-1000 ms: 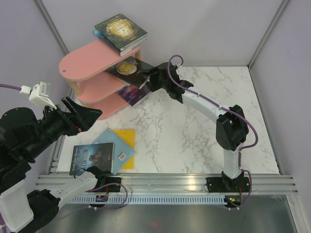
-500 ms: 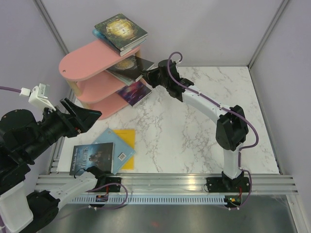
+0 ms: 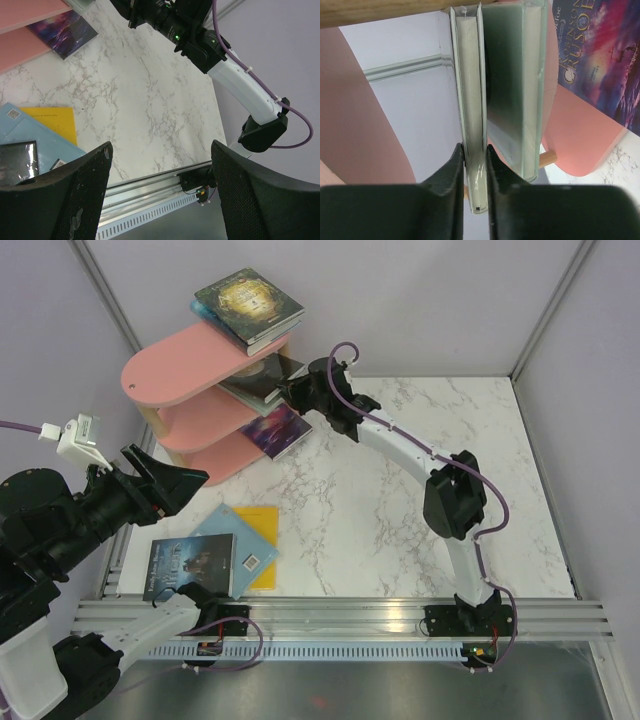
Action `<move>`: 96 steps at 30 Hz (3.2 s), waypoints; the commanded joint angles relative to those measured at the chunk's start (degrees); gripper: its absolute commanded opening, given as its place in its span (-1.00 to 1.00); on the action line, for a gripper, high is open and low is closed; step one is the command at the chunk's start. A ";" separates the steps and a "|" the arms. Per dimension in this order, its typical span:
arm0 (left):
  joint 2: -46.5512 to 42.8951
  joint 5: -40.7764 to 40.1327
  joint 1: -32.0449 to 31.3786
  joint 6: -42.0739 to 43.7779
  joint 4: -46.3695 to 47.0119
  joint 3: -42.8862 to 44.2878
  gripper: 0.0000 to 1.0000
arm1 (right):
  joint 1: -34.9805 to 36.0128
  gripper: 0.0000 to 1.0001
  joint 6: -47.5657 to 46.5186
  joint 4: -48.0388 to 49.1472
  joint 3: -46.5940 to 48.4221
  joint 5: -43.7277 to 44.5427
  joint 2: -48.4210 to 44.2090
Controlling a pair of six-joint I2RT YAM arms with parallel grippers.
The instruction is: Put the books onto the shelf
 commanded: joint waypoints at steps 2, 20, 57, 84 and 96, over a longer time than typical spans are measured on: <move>-0.14 -0.28 0.20 -1.92 -5.81 0.67 0.63 | 0.26 -0.18 0.19 -0.66 3.86 -1.95 1.82; 0.03 -0.54 0.20 -0.43 -5.80 -0.65 0.64 | -3.78 0.82 -12.54 -1.80 -18.54 -6.70 -17.48; -1.90 1.39 0.20 0.72 -3.26 -11.37 0.64 | 23.99 0.54 -14.31 41.27 -58.47 -19.80 -11.28; -0.40 1.48 0.20 1.16 -1.32 -11.11 0.64 | 23.90 0.30 -23.98 19.47 -45.44 -19.27 -14.52; -0.05 2.01 0.20 0.54 -0.62 -11.81 0.63 | 23.64 0.29 -19.07 31.41 -47.29 -19.53 -9.35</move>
